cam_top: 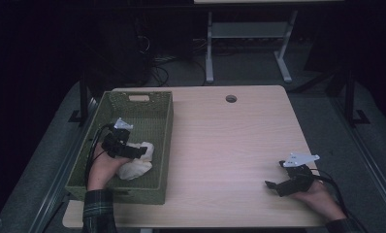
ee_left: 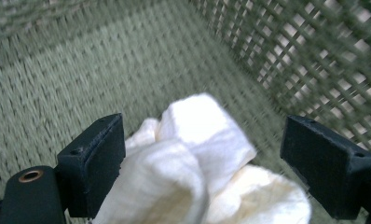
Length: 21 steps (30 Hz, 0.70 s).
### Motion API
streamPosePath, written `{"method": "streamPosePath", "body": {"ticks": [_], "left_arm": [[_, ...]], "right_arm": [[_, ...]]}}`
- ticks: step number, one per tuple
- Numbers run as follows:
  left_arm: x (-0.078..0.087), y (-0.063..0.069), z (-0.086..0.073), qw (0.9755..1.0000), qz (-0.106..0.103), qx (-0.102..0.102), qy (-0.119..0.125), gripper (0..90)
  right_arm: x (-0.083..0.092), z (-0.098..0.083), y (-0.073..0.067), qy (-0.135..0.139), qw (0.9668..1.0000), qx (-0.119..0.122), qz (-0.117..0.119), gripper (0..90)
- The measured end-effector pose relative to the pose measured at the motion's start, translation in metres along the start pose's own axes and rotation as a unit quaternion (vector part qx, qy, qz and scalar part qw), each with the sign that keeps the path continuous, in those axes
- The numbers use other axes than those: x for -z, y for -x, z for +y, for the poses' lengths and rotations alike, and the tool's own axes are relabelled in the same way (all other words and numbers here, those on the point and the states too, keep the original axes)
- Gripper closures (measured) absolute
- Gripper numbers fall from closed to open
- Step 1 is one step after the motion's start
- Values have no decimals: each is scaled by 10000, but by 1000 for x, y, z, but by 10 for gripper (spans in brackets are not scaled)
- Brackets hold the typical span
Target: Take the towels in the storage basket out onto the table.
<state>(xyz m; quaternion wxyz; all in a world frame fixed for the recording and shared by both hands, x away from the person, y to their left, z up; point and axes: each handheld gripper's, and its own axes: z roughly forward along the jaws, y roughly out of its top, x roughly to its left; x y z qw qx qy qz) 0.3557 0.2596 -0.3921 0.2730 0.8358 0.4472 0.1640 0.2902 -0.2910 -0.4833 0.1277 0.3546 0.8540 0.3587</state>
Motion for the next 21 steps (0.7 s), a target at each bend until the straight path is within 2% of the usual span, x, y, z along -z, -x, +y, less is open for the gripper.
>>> {"method": "streamPosePath", "body": {"ticks": [3, 4, 5, 10, 19, 21], "left_arm": [[-4, 0, -2, 10000, 16, 28, -64, 132], [-8, 1, -3, 9998, 48, 25, -196, 132], [-8, 1, -3, 9998, 48, 25, -196, 132], [-24, 0, -8, 9969, 13, 25, -784, 129], [-32, 0, -14, 9935, -71, 159, -1129, 129], [-35, 0, -15, 9918, -72, 84, -1277, 128]], "right_arm": [[0, 0, 0, 0, 10000, -2, 0, 17], [0, 0, 0, -1, 10000, -1, -1, 18], [0, 0, 0, -1, 10000, -1, -1, 18], [0, 0, 0, -1, 10000, 0, -1, 18], [0, 0, 0, -2, 10000, -4, -3, 17], [0, 0, 0, -1, 10000, -5, -4, 17]]}}
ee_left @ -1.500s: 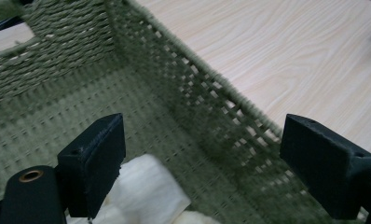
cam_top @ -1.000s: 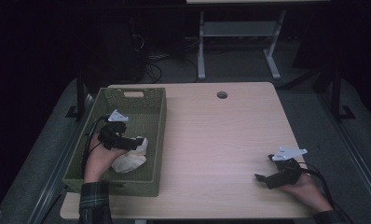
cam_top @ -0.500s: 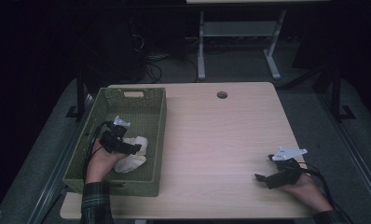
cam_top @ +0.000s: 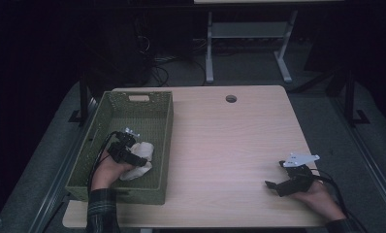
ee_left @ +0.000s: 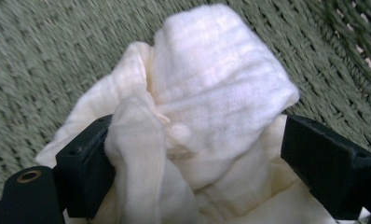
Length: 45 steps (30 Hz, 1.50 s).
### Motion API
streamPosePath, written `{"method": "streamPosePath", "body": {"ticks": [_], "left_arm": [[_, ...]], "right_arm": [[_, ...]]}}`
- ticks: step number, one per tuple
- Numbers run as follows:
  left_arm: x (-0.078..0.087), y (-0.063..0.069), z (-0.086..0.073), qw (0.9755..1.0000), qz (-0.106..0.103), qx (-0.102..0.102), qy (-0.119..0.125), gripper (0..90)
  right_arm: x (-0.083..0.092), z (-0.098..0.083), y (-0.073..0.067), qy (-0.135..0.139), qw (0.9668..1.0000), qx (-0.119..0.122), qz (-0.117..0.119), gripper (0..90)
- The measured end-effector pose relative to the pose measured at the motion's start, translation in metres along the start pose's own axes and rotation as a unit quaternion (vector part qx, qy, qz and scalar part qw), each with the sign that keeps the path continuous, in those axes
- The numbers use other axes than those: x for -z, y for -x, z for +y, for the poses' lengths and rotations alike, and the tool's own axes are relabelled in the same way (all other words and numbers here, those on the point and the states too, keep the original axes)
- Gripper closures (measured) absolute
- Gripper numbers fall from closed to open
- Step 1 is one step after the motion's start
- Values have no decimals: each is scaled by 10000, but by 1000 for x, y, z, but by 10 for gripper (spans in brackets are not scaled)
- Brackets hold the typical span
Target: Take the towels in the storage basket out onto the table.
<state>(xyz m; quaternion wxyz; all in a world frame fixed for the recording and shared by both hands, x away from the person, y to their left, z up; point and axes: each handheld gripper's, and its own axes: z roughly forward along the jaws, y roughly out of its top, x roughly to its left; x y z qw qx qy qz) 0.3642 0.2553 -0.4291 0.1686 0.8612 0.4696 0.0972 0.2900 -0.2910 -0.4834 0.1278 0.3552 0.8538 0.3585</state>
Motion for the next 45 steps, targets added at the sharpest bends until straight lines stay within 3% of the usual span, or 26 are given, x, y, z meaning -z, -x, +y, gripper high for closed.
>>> {"method": "streamPosePath", "body": {"ticks": [8, 11, 13, 14, 16, 19, 22, 24, 28, 29, 32, 36, 40, 41, 45], "left_arm": [[-6, 4, -1, 9998, 143, -61, -124, 129], [-6, 7, -1, 9992, 263, -180, -247, 162], [-5, 7, 0, 9991, 282, -165, -254, 245], [-4, 6, -1, 9990, 326, -165, -253, 245], [1, 5, -2, 9989, 356, -150, -250, 413], [5, 3, -3, 9993, 302, -49, -223, 560], [7, 2, -3, 9994, 260, 26, -220, 651], [9, 2, -3, 9995, 232, 82, -203, 664], [15, -3, -4, 9997, 71, 238, -4, 689], [18, -5, -4, 9992, -73, 359, 131, 690], [23, -7, -4, 9984, -211, 406, 334, 690], [31, -9, -4, 9953, -360, 529, 727, 690], [40, -10, -4, 9905, -466, 621, 1131, 690], [40, -10, -4, 9905, -466, 621, 1131, 690], [53, -9, -1, 9856, -549, 615, 1479, 691]], "right_arm": [[0, 0, 0, -1, 10000, -6, -4, 18], [0, 0, 0, 0, 10000, -7, -6, 18], [0, 0, 0, 1, 10000, -2, -6, 17], [0, 0, 0, 1, 10000, -4, -6, 18], [0, 0, 0, 0, 10000, -5, -6, 18], [0, 0, 0, 0, 10000, -10, -10, 18], [0, 0, 0, -1, 10000, -10, -10, 18], [0, 0, 0, 0, 10000, -10, -9, 18], [0, 0, 0, 0, 10000, -10, -10, 18], [0, 0, 0, -1, 10000, -10, -9, 18], [0, 0, 0, 0, 10000, -10, -7, 18], [0, 0, 0, 0, 10000, -12, -8, 18], [0, 0, 0, 0, 10000, -12, -8, 18], [0, 0, 0, 0, 10000, -12, -8, 18], [0, 0, 0, 0, 10000, -12, -8, 18]]}}
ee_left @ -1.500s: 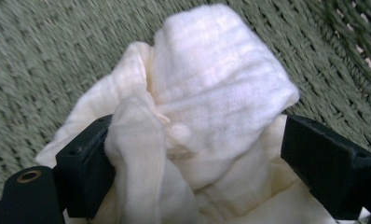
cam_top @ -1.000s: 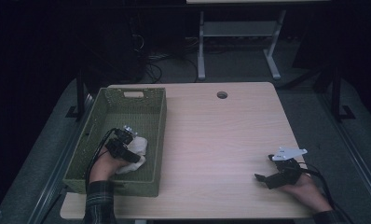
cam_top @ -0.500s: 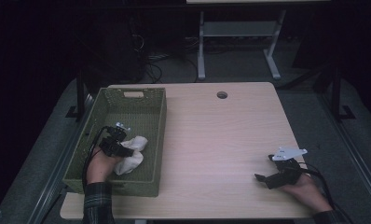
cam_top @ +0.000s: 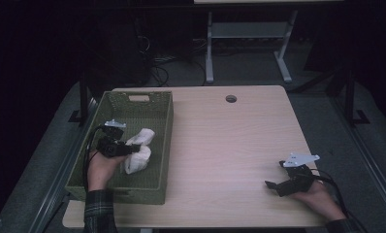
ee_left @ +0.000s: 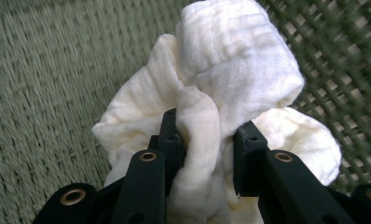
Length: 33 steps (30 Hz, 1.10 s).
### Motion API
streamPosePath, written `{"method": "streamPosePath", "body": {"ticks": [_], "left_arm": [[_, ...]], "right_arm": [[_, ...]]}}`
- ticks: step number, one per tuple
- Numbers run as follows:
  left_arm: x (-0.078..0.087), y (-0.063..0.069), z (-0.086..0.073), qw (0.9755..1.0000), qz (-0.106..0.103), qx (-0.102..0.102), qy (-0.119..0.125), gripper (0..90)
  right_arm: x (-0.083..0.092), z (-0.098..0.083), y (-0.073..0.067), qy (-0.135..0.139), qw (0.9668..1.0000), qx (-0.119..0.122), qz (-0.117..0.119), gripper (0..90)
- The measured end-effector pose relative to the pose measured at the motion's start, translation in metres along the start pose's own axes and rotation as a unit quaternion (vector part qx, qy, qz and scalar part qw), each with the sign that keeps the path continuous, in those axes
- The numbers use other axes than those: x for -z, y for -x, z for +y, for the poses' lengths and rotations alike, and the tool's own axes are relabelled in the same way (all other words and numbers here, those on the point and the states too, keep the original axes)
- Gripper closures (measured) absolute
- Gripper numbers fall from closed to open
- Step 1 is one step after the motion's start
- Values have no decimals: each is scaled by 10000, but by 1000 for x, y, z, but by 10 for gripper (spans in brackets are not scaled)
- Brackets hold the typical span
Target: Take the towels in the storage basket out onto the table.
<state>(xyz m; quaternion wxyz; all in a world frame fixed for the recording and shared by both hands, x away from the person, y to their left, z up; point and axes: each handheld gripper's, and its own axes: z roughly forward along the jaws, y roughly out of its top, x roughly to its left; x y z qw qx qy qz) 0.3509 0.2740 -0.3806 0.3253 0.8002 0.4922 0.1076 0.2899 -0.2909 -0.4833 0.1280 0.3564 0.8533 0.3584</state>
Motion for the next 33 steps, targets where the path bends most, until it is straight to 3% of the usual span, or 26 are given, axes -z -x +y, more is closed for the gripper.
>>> {"method": "streamPosePath", "body": {"ticks": [4, 8, 15, 17, 25, 30, 33], "left_arm": [[7, 2, 4, 9998, -56, -13, 185, 690], [19, 5, 12, 9985, -235, -85, 479, 690], [33, 11, 20, 9962, -409, -150, 754, 690], [39, 15, 24, 9941, -539, -145, 933, 690], [50, 25, 35, 9906, -702, -339, 1121, 692], [56, 39, 46, 9862, -906, -475, 1303, 692], [56, 43, 50, 9848, -970, -522, 1346, 693]], "right_arm": [[0, 0, 0, -1, 10000, -1, 0, 18], [0, 0, 0, 0, 10000, -1, 0, 18], [0, 0, 0, 0, 10000, 0, -1, 18], [0, 0, 0, 0, 10000, -3, -1, 18], [0, 0, 0, 2, 10000, -1, -2, 18], [0, 0, 0, 3, 10000, -4, -3, 18], [0, 0, 0, 0, 10000, -4, -2, 18]]}}
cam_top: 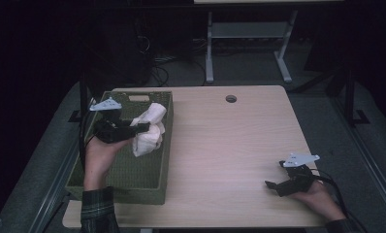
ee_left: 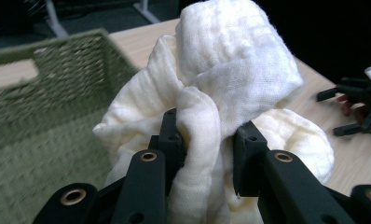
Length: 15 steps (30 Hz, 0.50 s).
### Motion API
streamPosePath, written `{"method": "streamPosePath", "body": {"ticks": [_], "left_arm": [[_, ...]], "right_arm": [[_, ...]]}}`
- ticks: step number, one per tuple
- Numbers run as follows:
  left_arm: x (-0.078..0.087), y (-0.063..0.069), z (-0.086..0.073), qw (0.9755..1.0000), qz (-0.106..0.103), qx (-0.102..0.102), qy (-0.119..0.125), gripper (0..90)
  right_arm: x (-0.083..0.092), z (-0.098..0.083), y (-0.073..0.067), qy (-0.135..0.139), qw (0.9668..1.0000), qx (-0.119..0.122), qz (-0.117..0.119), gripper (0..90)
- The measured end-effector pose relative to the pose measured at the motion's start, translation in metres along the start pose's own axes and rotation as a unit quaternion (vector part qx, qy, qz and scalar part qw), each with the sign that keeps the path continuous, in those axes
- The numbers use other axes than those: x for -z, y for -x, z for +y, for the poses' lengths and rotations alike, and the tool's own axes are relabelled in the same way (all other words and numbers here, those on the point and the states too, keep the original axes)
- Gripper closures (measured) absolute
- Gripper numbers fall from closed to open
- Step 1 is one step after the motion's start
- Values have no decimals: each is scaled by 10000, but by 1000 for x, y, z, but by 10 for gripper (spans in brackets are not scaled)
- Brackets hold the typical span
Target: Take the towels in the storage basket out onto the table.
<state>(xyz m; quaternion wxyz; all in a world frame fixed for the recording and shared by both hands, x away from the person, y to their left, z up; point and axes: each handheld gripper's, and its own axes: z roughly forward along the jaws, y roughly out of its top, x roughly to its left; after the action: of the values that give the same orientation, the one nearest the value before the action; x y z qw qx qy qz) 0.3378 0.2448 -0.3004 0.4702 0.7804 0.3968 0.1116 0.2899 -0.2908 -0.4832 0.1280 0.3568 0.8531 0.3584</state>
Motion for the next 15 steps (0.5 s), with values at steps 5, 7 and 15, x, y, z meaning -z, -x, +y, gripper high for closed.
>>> {"method": "streamPosePath", "body": {"ticks": [5, 7, 15], "left_arm": [[-8, 15, 13, 9997, -167, -177, 56, 693], [-11, 19, 17, 9995, -231, -206, 75, 693], [-30, 37, 29, 9983, -452, -366, 53, 694]], "right_arm": [[0, 0, 0, 1, 10000, 0, 0, 18], [0, 0, 0, 0, 10000, -2, 1, 18], [0, 0, 0, 0, 10000, -1, 0, 18]]}}
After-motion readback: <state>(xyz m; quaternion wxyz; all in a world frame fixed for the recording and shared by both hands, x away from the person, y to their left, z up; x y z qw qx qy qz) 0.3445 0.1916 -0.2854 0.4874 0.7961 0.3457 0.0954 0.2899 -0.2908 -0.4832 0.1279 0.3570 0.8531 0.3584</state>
